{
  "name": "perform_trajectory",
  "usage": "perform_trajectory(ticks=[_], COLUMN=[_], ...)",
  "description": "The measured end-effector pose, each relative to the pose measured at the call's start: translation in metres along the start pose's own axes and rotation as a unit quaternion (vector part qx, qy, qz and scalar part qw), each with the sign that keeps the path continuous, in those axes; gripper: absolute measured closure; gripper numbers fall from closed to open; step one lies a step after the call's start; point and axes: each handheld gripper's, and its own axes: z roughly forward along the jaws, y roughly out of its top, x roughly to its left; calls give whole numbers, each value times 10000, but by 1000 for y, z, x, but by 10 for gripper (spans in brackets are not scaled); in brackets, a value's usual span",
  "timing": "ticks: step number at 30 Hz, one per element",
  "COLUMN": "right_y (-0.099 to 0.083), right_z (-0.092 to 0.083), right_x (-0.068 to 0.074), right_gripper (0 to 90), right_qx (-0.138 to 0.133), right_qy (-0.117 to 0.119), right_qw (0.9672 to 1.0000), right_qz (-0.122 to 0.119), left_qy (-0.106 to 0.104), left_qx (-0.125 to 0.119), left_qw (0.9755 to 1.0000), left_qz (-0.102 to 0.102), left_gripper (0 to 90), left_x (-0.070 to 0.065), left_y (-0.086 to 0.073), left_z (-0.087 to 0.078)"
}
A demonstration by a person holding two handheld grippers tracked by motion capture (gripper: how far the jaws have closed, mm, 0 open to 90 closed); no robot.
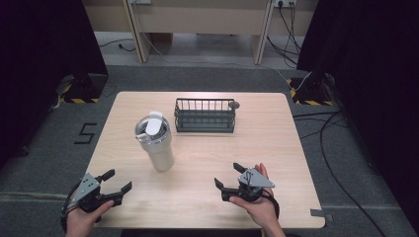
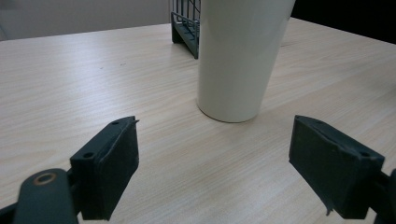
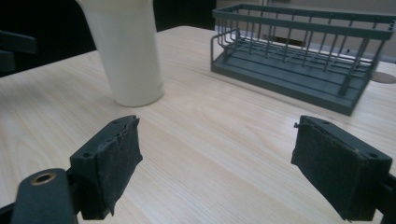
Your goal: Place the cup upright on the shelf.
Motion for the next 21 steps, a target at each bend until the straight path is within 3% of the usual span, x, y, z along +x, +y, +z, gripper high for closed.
perform_trajectory(ticks=[8, 21], right_y=[12, 29], right_z=[12, 33], right_x=[13, 20], right_gripper=[143, 139], right_qx=[-60, -129], right_qy=[226, 407], right_qw=[9997, 9989], right_qz=[-99, -200], left_qy=[-9, -10], left_qx=[-22, -32], left_qw=[10000, 10000], left_qz=[-17, -4], left_gripper=[152, 152], left_x=[0, 0], left_y=[-1, 0], left_z=[-2, -2])
